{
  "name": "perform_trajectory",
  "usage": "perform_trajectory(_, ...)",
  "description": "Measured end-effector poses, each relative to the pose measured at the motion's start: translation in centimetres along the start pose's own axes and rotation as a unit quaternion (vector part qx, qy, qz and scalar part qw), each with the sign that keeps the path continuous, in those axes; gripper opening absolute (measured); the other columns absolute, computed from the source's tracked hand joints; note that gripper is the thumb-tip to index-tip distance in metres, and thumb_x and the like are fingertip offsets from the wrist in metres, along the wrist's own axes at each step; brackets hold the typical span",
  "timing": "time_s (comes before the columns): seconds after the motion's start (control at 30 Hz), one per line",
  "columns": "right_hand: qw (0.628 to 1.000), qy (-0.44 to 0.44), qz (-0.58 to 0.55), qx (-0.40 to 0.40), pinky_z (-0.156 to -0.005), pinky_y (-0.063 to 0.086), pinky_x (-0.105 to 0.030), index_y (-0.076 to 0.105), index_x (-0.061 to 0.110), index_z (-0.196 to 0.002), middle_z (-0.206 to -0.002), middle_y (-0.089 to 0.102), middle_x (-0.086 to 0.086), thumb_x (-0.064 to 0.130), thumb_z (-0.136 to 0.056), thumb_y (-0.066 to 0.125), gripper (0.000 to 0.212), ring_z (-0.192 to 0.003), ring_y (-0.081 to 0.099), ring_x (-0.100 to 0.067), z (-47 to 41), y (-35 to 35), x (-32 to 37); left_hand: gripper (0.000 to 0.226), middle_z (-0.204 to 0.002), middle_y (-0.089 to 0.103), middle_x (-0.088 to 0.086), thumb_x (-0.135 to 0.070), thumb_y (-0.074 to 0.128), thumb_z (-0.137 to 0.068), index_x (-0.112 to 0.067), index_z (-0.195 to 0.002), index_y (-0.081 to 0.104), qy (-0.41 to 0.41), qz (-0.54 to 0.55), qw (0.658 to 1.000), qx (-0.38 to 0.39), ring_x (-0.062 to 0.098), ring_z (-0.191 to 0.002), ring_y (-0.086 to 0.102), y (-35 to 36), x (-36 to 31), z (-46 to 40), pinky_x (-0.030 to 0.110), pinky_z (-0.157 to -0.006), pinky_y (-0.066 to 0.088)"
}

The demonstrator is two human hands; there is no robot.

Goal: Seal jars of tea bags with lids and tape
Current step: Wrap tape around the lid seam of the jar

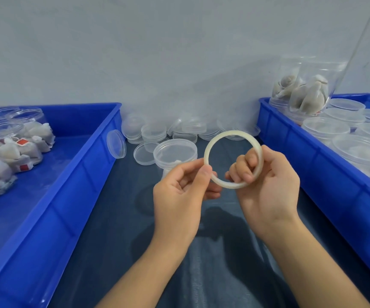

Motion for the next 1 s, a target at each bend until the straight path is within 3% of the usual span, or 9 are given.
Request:
perform_trajectory(0.17,0.998,0.027,0.044,-0.048,-0.07,0.041,-0.04,0.055,0.013,-0.072,-0.058,0.038,-0.006,0.027,-0.103,0.04,0.038,-0.058,0.039,-0.023,-0.3,-1.0,-0.7,0.01,-0.088,0.078,0.012,-0.018,0.073,-0.097,-0.015,-0.103,0.08,0.012,-0.012,1.0,-0.005,0.018,-0.073,0.074,-0.1,-0.2,0.0,0.03,-0.067,0.063)
perform_trajectory(0.27,0.994,0.035,0.077,-0.069,-0.069,0.043,-0.039,0.056,0.014,-0.073,-0.057,0.039,-0.005,0.037,-0.106,0.043,0.043,-0.055,0.04,-0.019,-0.2,-1.2,-0.9,0.014,-0.09,0.077,0.011,-0.034,0.076,-0.087,-0.025,-0.096,0.083,0.013,-0.018,1.0,-0.006,0.017,-0.077,0.074,-0.2,-0.1,-0.1,0.028,-0.07,0.062)
perform_trajectory(0.37,0.99,0.054,0.106,-0.073,-0.067,0.044,-0.038,0.053,0.016,-0.072,-0.057,0.034,-0.002,0.036,-0.105,0.046,0.04,-0.053,0.036,-0.017,-0.2,-1.3,-1.1,0.01,-0.087,0.074,0.008,-0.032,0.081,-0.09,-0.024,-0.096,0.083,-0.01,0.015,1.0,0.025,0.017,-0.08,0.071,0.3,0.2,-0.2,0.032,-0.076,0.063)
perform_trajectory(0.5,0.993,0.108,0.024,-0.048,-0.064,0.038,-0.035,0.047,0.018,-0.071,-0.062,0.023,0.0,0.037,-0.105,0.046,0.039,-0.056,0.026,-0.018,-0.2,-1.0,-2.2,0.036,-0.089,0.076,0.016,-0.037,0.076,-0.085,-0.01,-0.108,0.074,-0.09,0.116,0.983,0.113,0.033,-0.089,0.077,2.1,1.1,0.4,0.042,-0.087,0.063)
perform_trajectory(0.7,0.983,0.155,-0.067,-0.075,-0.076,0.037,-0.034,0.053,0.019,-0.07,-0.062,0.028,0.004,0.042,-0.107,0.045,0.044,-0.058,0.039,-0.015,0.1,-1.4,-3.6,0.02,-0.105,0.08,0.017,-0.028,0.071,-0.09,-0.021,-0.107,0.082,-0.101,0.147,0.967,0.181,0.033,-0.109,0.077,3.4,1.2,1.2,0.039,-0.094,0.061)
perform_trajectory(0.87,0.975,0.182,-0.091,-0.089,-0.071,0.038,-0.033,0.052,0.019,-0.072,-0.064,0.034,0.004,0.042,-0.108,0.043,0.043,-0.062,0.042,-0.014,0.2,-1.5,-4.0,0.036,-0.119,0.076,0.023,-0.017,0.074,-0.09,-0.011,-0.126,0.071,-0.092,0.114,0.973,0.181,0.038,-0.12,0.072,3.3,1.6,1.0,0.048,-0.104,0.058)
perform_trajectory(1.0,0.971,0.193,-0.106,-0.088,-0.081,0.041,-0.034,0.054,0.017,-0.075,-0.07,0.038,0.0,0.042,-0.108,0.041,0.043,-0.07,0.047,-0.016,0.3,-1.2,-4.1,0.031,-0.117,0.077,0.022,-0.025,0.075,-0.088,-0.018,-0.118,0.078,-0.091,0.117,0.974,0.17,0.034,-0.122,0.072,3.1,1.5,0.9,0.044,-0.105,0.058)
Point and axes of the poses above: each hand's wrist, its own z-axis away from the middle knuckle, its own y-axis out of the palm, x = y × z, the point moved 8 cm from there along -z, towards the middle knuckle
